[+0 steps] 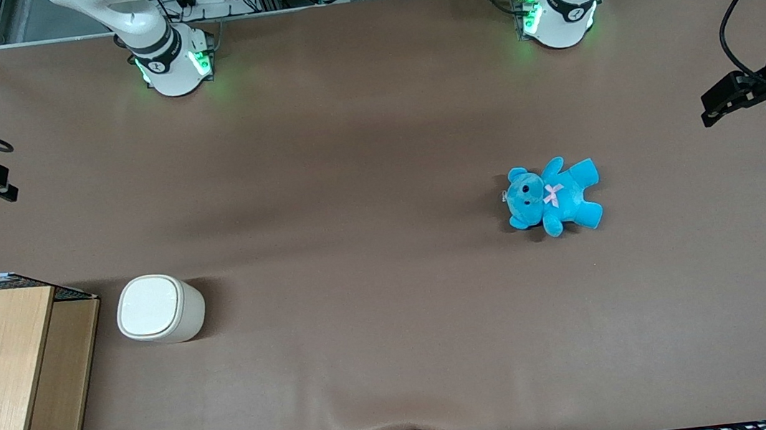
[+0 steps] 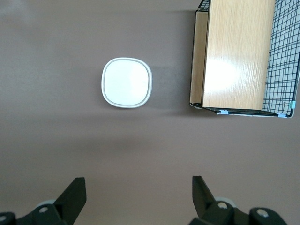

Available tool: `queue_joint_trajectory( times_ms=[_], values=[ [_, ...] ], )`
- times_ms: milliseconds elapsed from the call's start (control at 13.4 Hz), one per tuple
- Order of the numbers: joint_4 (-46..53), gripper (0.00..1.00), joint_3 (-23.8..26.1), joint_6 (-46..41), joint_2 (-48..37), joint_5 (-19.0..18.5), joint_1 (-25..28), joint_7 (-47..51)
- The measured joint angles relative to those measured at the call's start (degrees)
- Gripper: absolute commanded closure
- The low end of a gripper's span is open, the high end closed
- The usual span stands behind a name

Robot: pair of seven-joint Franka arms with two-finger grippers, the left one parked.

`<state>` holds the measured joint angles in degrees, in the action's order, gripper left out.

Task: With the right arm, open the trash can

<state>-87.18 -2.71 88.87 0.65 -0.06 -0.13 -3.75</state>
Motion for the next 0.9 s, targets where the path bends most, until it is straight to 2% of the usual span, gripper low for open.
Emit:
queue_joint_trajectory(
  times_ms=[897],
  values=[
    [-0.02, 0.0, -0.08, -0.38, 1.12, 0.04, -0.04, 0.0]
  ],
)
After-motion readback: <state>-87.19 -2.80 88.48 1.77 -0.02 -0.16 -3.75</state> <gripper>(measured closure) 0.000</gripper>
